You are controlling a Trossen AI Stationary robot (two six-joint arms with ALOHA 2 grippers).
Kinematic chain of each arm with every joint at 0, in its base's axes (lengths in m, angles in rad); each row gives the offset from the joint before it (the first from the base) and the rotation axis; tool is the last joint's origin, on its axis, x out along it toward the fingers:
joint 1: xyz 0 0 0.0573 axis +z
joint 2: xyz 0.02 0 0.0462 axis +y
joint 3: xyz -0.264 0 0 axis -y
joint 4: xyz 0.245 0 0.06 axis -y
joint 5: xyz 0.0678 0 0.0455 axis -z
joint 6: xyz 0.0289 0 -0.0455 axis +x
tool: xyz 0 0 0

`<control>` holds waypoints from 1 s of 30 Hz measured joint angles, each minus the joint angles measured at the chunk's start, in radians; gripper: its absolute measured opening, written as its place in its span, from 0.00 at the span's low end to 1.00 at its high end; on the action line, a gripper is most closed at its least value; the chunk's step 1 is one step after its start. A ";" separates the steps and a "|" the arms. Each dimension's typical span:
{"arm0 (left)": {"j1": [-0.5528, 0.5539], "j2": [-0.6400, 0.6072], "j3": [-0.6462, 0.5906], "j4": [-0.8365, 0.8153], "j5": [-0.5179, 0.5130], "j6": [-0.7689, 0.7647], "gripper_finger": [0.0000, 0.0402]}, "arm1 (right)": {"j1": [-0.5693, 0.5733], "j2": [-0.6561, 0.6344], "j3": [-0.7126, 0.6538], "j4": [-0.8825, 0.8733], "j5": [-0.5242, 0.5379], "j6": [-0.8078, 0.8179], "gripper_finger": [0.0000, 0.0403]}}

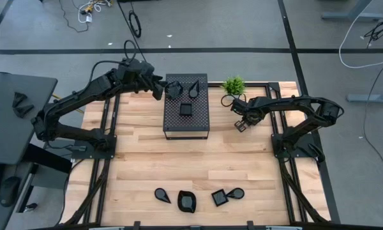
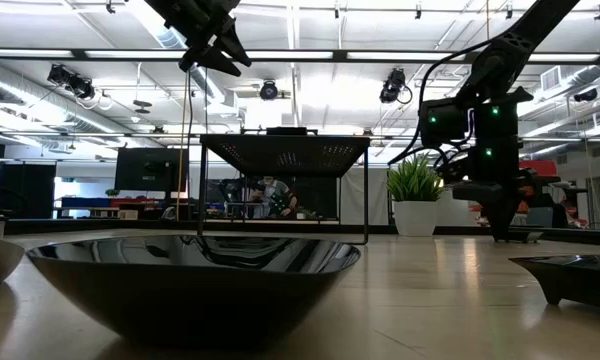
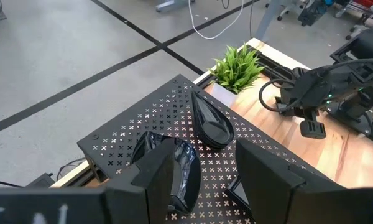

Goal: Pick & Place Mini shaped plates
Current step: Stack the square plate on top of the square plates on the shelf

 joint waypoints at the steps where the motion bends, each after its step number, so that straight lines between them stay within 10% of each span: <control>1: 0.000 0.000 0.000 0.000 -0.003 0.000 0.44 | 0.000 0.000 0.000 -0.001 0.004 -0.005 0.03; 30: 0.000 0.000 0.000 0.001 -0.020 -0.001 0.44 | 0.214 -0.271 0.250 -0.162 -0.272 -0.337 0.00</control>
